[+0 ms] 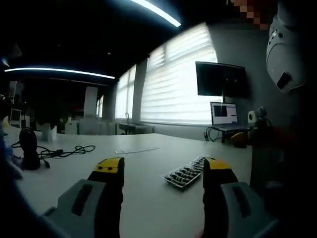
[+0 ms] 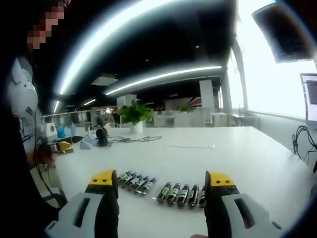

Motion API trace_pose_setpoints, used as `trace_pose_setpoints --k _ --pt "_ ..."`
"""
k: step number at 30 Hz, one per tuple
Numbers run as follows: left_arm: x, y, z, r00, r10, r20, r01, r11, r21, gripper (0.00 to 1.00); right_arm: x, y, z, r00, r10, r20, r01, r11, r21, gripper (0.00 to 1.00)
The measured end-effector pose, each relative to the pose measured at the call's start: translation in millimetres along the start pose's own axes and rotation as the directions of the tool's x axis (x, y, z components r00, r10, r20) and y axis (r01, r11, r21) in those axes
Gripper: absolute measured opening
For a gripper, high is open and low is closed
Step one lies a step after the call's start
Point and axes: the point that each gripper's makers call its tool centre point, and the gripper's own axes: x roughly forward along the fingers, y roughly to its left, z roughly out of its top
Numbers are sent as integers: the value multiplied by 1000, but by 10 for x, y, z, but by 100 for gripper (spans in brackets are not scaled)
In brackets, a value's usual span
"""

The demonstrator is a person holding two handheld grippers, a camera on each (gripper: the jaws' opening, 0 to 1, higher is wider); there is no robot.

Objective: Grip medicine bottles put into box

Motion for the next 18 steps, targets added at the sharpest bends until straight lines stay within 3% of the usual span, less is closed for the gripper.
trace_pose_setpoints --k 18 --pt "-36 29 -20 1000 13 -10 -13 1000 -3 56 0 -54 3 1000 -12 -1 12 1000 -7 66"
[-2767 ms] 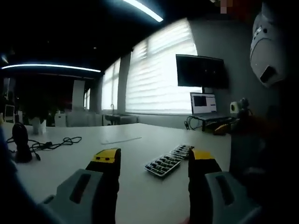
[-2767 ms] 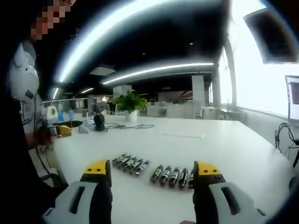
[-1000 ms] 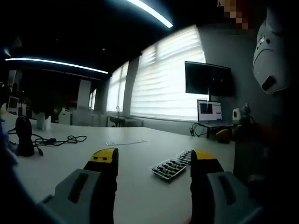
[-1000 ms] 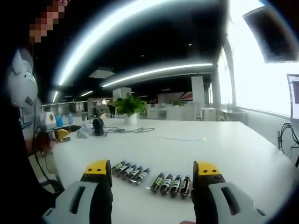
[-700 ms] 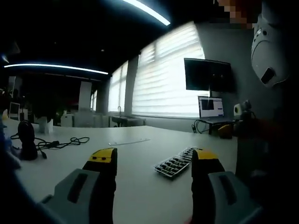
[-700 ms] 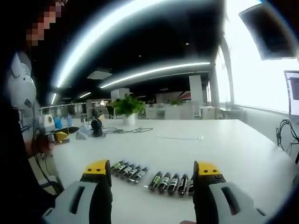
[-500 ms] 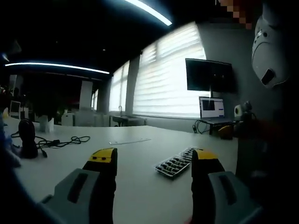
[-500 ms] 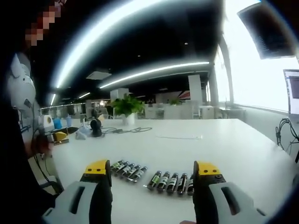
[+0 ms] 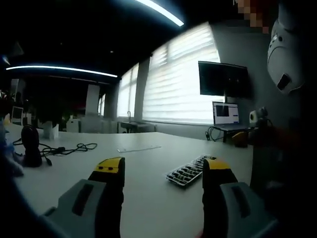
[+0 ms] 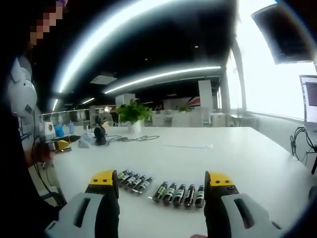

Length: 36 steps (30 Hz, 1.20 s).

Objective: Grip medicine bottles put into box

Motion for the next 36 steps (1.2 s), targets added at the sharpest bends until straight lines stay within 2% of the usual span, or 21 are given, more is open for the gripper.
trace_pose_setpoints --k 4,13,22,30,36 --pt "-4 -24 9 1000 -1 2 1 1000 3 56 1 9 -28 1000 6 -12 -6 1000 -5 65" --pt "2 -58 56 1000 1 7 -1 1000 11 56 19 25 -20 1000 14 9 -14 1000 6 65" --pt "14 -70 98 1000 4 16 -5 1000 14 56 -20 -61 6 1000 -17 24 16 1000 22 63" --pt "13 -93 92 1000 6 18 -6 1000 11 55 -20 -48 30 1000 -10 28 10 1000 17 63" --pt "20 -114 93 1000 7 11 -7 999 49 55 -19 -60 6 999 -16 30 15 1000 27 62"
